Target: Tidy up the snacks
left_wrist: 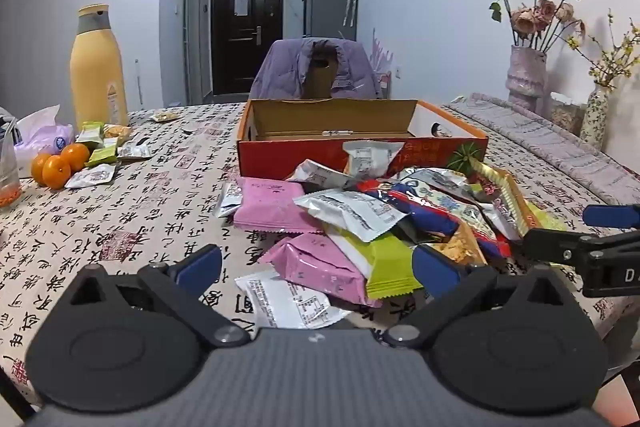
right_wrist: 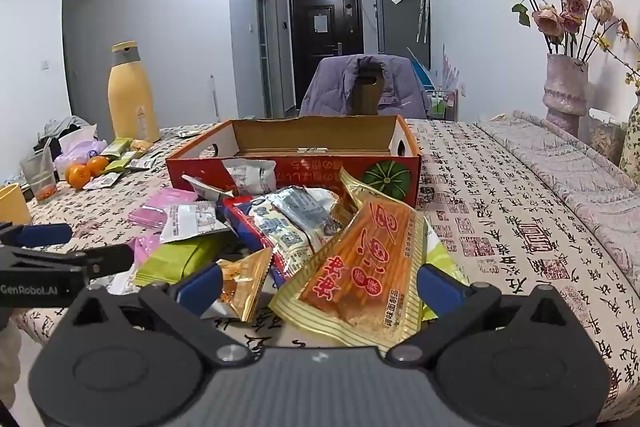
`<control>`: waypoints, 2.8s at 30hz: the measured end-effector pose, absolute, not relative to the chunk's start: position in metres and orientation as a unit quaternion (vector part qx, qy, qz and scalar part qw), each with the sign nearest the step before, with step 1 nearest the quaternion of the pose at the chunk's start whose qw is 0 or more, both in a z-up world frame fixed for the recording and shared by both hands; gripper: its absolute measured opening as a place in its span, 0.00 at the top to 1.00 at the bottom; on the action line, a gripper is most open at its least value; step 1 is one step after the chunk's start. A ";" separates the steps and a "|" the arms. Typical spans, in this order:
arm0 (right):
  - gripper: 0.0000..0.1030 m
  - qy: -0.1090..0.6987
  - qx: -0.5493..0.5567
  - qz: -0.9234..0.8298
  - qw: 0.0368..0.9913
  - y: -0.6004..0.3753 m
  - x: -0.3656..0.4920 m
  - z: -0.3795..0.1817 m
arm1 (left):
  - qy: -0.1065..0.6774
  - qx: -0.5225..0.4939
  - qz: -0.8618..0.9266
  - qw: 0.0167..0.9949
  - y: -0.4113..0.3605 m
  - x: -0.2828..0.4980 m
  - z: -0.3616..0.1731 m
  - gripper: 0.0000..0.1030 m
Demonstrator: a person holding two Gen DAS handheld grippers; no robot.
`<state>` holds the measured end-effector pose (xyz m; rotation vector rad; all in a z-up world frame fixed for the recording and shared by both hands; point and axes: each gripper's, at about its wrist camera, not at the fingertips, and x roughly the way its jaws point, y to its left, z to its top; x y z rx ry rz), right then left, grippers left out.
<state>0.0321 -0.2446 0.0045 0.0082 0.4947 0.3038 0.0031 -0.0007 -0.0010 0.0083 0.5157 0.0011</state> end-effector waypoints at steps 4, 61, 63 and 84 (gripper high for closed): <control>0.00 0.245 0.002 0.152 0.957 -0.244 0.031 0.004 | 0.231 0.001 -0.004 0.973 -0.004 -0.003 0.000 0.00; 0.00 0.259 0.002 0.157 0.953 -0.241 0.033 -0.003 | 0.231 -0.017 -0.004 0.973 0.003 -0.009 -0.003 0.00; 0.00 0.259 0.001 0.156 0.953 -0.241 0.033 -0.003 | 0.231 -0.017 -0.004 0.973 0.003 -0.009 -0.003 0.00; 0.00 0.259 0.001 0.157 0.953 -0.242 0.034 -0.002 | 0.231 -0.017 -0.004 0.973 0.003 -0.009 -0.003 0.00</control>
